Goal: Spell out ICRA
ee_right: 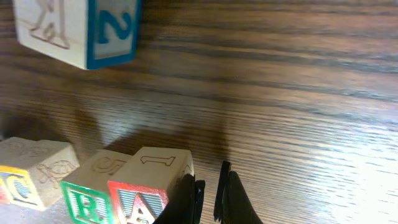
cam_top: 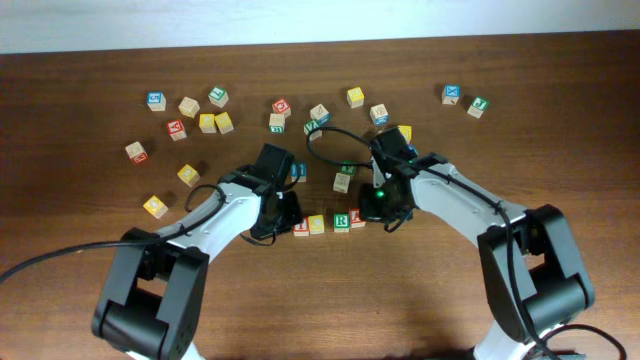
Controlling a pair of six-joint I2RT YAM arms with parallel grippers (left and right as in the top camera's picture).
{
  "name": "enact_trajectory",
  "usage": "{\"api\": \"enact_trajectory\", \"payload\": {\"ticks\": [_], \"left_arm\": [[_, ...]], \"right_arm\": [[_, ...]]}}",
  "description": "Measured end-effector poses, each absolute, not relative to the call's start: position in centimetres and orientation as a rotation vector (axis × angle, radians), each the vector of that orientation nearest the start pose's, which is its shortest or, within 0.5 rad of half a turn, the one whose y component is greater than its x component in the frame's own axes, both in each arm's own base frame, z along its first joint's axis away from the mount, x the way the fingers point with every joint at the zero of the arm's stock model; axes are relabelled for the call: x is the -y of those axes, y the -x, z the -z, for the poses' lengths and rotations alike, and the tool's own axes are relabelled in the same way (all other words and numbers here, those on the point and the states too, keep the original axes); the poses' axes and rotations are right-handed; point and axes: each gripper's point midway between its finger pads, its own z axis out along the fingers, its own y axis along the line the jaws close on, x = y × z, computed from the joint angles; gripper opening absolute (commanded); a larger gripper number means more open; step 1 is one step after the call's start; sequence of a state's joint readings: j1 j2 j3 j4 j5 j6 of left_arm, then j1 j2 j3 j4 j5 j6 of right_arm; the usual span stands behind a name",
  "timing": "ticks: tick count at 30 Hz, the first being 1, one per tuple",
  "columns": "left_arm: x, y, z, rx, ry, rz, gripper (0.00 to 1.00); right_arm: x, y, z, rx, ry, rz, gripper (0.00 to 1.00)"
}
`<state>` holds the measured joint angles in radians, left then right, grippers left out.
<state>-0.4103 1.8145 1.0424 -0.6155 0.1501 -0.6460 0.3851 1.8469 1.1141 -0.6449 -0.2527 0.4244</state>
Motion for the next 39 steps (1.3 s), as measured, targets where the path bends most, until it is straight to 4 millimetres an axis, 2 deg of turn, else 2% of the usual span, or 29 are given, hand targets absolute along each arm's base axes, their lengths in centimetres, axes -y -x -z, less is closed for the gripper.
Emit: {"api": "enact_trajectory", "payload": {"ticks": [6,8,12,20,26,29,34,39], "left_arm": [[16.8,-30.5,0.1,-3.035,0.332,0.387,0.0],[17.5,-31.0,-0.1,-3.015,0.313,0.43,0.0],[18.1,-30.9,0.0,-3.003,0.278,0.413,0.0],[18.1,-30.3,0.1,-3.026,0.269,0.399,0.0],[18.0,-30.3,0.1,-3.026,0.274,0.401,0.0],[18.0,-30.4,0.1,-3.025,0.276,0.399,0.0],[17.2,-30.2,0.2,-3.037,0.287,0.346,0.0],[14.0,-31.6,-0.5,-3.001,0.339,0.297,0.0]], "right_arm": [[-17.7,-31.7,-1.2,-3.028,-0.029,-0.472,0.04],[-18.2,-31.4,-1.2,-3.035,-0.01,-0.472,0.04],[-18.5,-30.9,-0.9,-3.041,0.012,-0.423,0.04],[-18.5,-31.6,-0.9,-3.009,0.046,-0.403,0.04],[-18.4,-30.9,-0.8,-3.036,0.055,-0.393,0.04],[-18.4,-30.9,-0.8,-3.037,0.055,-0.392,0.07],[-18.4,-30.8,-0.8,-3.04,0.058,-0.391,0.08],[-17.4,-30.3,-2.1,-3.1,0.049,-0.277,0.07]]}}
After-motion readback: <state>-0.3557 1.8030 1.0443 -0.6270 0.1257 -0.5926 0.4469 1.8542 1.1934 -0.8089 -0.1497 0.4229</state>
